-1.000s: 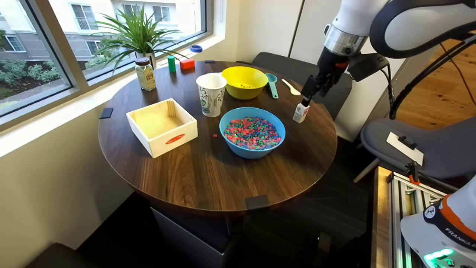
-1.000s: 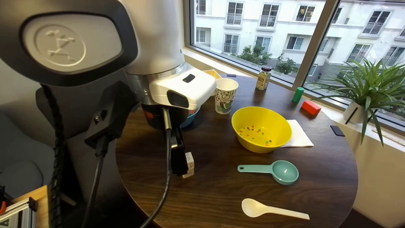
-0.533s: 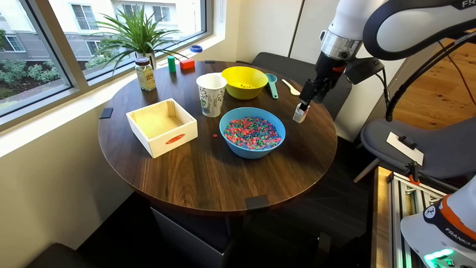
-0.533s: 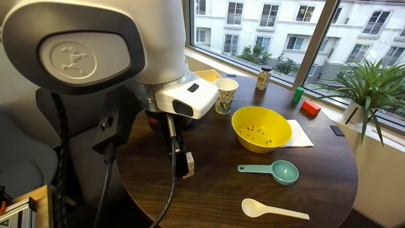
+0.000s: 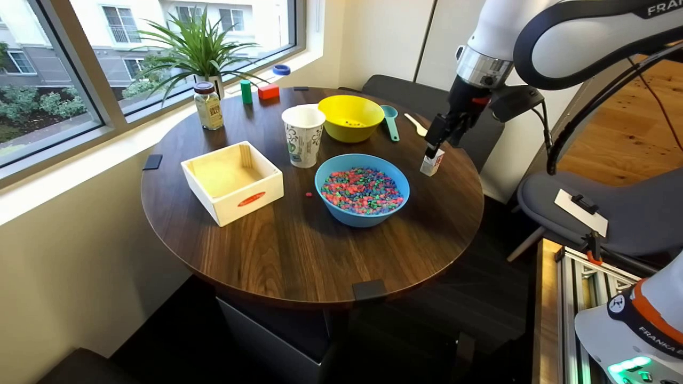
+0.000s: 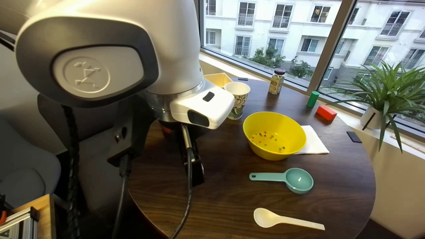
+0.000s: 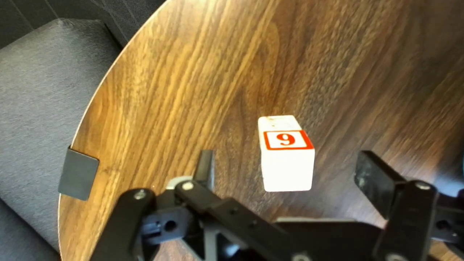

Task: Put the top block on the table at the left, the put the right block on the left block

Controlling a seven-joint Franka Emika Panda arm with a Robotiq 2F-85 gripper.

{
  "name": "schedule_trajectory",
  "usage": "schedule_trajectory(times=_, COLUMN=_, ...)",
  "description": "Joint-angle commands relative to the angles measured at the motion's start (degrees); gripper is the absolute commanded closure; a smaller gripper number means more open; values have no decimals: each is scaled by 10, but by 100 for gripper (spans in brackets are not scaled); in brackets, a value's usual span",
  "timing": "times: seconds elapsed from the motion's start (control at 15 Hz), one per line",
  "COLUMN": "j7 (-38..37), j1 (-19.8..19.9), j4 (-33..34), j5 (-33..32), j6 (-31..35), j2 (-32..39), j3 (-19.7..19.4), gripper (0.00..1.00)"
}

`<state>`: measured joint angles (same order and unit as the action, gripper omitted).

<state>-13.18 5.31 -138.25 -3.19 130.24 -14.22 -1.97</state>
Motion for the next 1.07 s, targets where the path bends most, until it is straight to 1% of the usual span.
schedule_trajectory(times=0.0, j7=15, j1=-2, j4=4, j5=17, j6=11, j2=14, j3=-6, gripper=0)
schedule_trajectory(times=0.07, j7=16, j1=-2, j4=5, j5=19, j6=11, j2=16, j3=-6, gripper=0)
schedule_trajectory(times=0.13, j7=16, j1=-2, j4=6, j5=19, j6=11, j2=17, j3=-6, gripper=18)
schedule_trajectory(times=0.4, j7=18, j1=-2, j4=6, j5=21, j6=13, j2=20, j3=-6, gripper=51)
schedule_trajectory(times=0.53, j7=20, j1=-2, j4=6, j5=21, j6=13, j2=20, j3=-6, gripper=65)
schedule_trajectory(times=0.6, j7=20, j1=-3, j4=6, j5=22, j6=12, j2=20, j3=-6, gripper=74)
schedule_trajectory(times=0.73, j7=22, j1=-3, j4=6, j5=25, j6=11, j2=19, j3=-7, gripper=88)
schedule_trajectory(times=0.8, j7=23, j1=-4, j4=6, j5=26, j6=9, j2=18, j3=-6, gripper=91)
schedule_trajectory(times=1.0, j7=22, j1=-7, j4=5, j5=26, j6=0, j2=4, j3=-2, gripper=91)
